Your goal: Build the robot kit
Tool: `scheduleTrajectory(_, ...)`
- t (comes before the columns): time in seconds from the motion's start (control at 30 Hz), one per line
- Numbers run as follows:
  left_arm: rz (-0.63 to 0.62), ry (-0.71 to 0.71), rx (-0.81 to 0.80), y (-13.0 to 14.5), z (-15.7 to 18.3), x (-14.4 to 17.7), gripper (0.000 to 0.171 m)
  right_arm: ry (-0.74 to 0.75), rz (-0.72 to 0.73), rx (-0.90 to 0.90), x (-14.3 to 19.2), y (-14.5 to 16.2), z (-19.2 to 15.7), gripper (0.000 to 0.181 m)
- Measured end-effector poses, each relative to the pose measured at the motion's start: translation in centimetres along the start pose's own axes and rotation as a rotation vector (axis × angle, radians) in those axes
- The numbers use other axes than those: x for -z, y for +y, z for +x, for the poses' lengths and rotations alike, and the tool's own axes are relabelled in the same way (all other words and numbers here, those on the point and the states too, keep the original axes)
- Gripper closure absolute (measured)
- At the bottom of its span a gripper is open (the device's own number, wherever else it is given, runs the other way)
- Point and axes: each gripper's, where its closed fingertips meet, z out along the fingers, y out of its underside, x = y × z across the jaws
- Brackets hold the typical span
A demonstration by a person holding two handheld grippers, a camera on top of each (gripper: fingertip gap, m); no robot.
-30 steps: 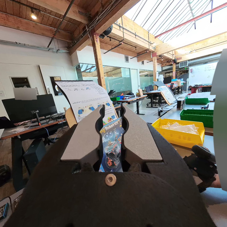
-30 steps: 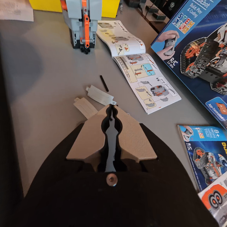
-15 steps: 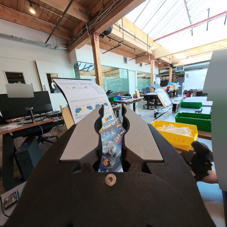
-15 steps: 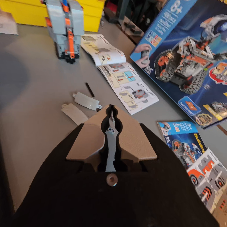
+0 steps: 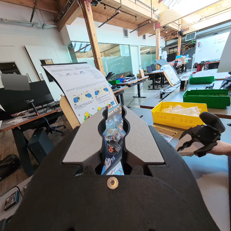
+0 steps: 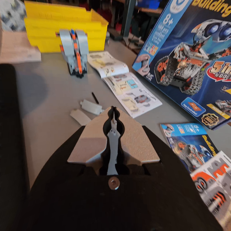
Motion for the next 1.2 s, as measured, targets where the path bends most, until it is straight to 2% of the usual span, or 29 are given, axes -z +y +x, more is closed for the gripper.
scheduleTrajectory(0.07,-0.002,0.004,0.002,0.0,0.1,-0.1,0.153,-0.035,0.042,-0.065,-1.6,-1.5,-0.5,0.181)
scheduleTrajectory(0.17,-0.013,0.010,-0.001,0.2,0.2,-0.2,0.153,-0.055,0.003,-0.093,-3.9,-1.8,-1.2,0.181)
scheduleTrajectory(0.23,-0.023,0.008,-0.008,0.4,0.3,-0.3,0.153,-0.102,-0.011,-0.078,-4.3,-1.9,-2.0,0.181)
scheduleTrajectory(0.27,-0.026,0.008,-0.010,0.4,0.3,-0.3,0.153,-0.178,-0.007,-0.068,-4.0,-2.0,-3.2,0.180)
scheduleTrajectory(0.33,-0.029,0.011,-0.011,0.4,0.4,-0.4,0.154,-0.450,-0.024,-0.054,-2.3,-1.6,-7.4,0.181)
scheduleTrajectory(0.37,-0.031,0.014,-0.011,0.5,0.5,-0.4,0.154,-0.559,-0.090,-0.043,-1.2,-0.4,-9.2,0.181)
scheduleTrajectory(0.4,-0.035,0.015,-0.012,0.5,0.5,-0.4,0.154,-0.573,-0.163,-0.010,-0.6,1.1,-9.6,0.181)
scheduleTrajectory(0.5,-0.052,0.012,-0.017,0.7,0.5,-0.4,0.154,-0.387,-0.330,0.124,-0.3,5.7,-7.1,0.181)
scheduleTrajectory(0.57,-0.069,0.013,-0.010,1.0,0.5,-0.4,0.156,-0.295,-0.389,0.106,-0.4,7.0,-5.1,0.181)
scheduleTrajectory(0.67,-0.085,0.016,-0.005,1.2,0.6,-0.4,0.158,-0.128,-0.295,0.069,-1.4,5.0,-2.1,0.181)
scheduleTrajectory(0.77,-0.100,0.006,-0.011,1.4,0.5,-0.5,0.158,-0.029,-0.214,0.093,-1.6,3.3,-0.9,0.181)
scheduleTrajectory(1.2,-0.143,0.010,-0.028,2.1,0.9,-0.9,0.162,0.039,-0.181,0.086,-2.2,2.8,-0.5,0.181)
